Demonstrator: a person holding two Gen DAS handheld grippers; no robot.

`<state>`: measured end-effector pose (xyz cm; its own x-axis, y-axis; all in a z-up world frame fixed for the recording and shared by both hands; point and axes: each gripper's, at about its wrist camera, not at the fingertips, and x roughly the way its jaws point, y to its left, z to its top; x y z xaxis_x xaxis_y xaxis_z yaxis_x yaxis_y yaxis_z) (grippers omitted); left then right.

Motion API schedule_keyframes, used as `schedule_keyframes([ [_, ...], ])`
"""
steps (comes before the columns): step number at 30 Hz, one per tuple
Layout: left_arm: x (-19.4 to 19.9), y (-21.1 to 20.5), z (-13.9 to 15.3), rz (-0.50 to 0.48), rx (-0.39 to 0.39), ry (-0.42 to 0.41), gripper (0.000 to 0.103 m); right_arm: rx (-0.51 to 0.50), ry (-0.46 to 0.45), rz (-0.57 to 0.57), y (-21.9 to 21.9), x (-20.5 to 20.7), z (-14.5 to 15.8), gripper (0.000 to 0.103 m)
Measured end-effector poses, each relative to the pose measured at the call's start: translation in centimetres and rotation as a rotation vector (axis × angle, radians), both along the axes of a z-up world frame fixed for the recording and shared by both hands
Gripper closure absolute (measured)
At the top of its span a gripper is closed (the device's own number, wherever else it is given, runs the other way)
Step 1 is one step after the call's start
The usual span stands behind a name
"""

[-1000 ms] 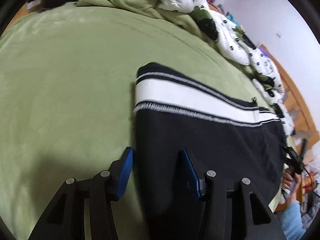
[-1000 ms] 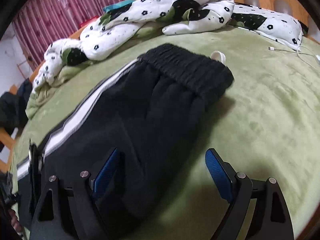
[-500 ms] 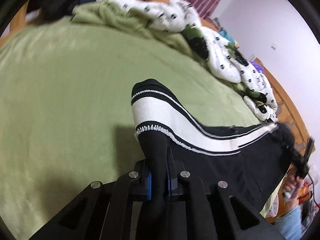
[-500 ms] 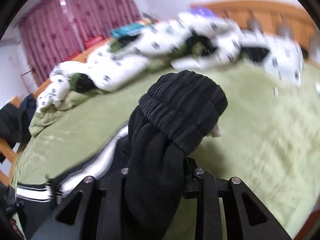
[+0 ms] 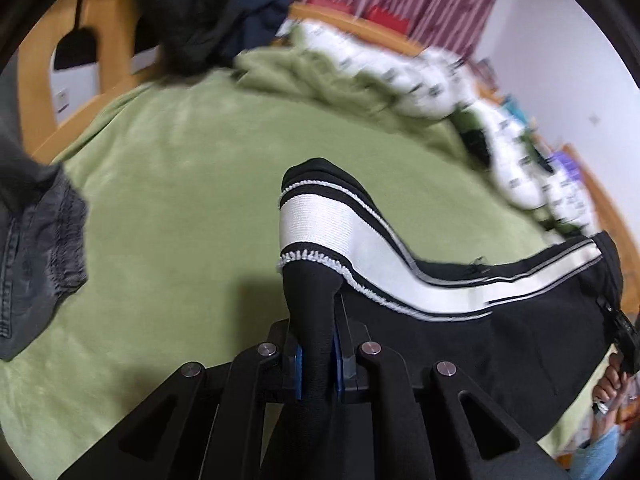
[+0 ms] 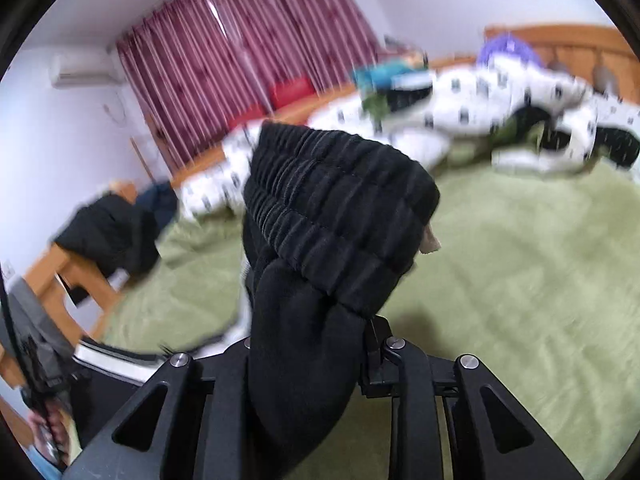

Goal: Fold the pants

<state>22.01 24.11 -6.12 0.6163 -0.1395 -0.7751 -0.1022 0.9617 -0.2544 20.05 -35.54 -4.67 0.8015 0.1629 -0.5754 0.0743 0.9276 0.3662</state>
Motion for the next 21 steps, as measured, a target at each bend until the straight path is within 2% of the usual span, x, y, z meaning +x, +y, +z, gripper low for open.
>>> schedule_keyframes([
  [2,1.1,0.5,-3.1,0.004,0.012,0.062,0.089,-0.062,0.126,-0.034,-0.3,1.8,-4.8,0.078],
  [3,1.5,0.9,-4.8,0.025,0.024,0.085,0.083,-0.071,0.164,-0.049,-0.8,2.1,-6.7,0.076],
  [4,1.9,1.2,-5.9,0.041,0.03,0.099,0.079,-0.062,0.191,-0.059,-1.2,2.4,-8.1,0.071],
  [5,2.1,1.5,-6.9,0.052,0.033,0.112,0.07,-0.041,0.209,-0.072,-2.0,2.3,-9.5,0.065],
  [6,2.2,2.0,-7.6,0.059,0.02,0.119,0.065,-0.019,0.221,-0.081,-2.7,2.0,-10.7,0.053],
  [7,2.0,2.3,-7.7,0.065,0.0,0.116,0.062,-0.004,0.225,-0.08,-3.1,1.7,-11.3,0.051],
  [9,1.2,3.0,-7.6,0.064,-0.021,0.129,0.055,0.023,0.199,-0.069,-3.5,0.6,-11.1,0.051],
  [12,-1.6,3.3,-7.2,0.056,-0.039,0.144,0.054,-0.029,0.21,-0.081,-3.5,-0.8,-10.5,0.044],
  [14,-4.2,3.2,-7.3,0.04,-0.084,0.158,0.051,-0.062,0.207,-0.075,-3.4,-2.1,-10.1,0.042],
  [17,-8.8,3.0,-7.7,0.041,-0.214,0.156,0.048,-0.085,0.205,-0.074,-3.5,-4.6,-9.8,0.042],
  [21,-13.7,3.4,-9.3,0.083,-0.408,0.093,0.044,-0.068,0.191,-0.083,-3.5,-7.0,-9.6,0.041],
])
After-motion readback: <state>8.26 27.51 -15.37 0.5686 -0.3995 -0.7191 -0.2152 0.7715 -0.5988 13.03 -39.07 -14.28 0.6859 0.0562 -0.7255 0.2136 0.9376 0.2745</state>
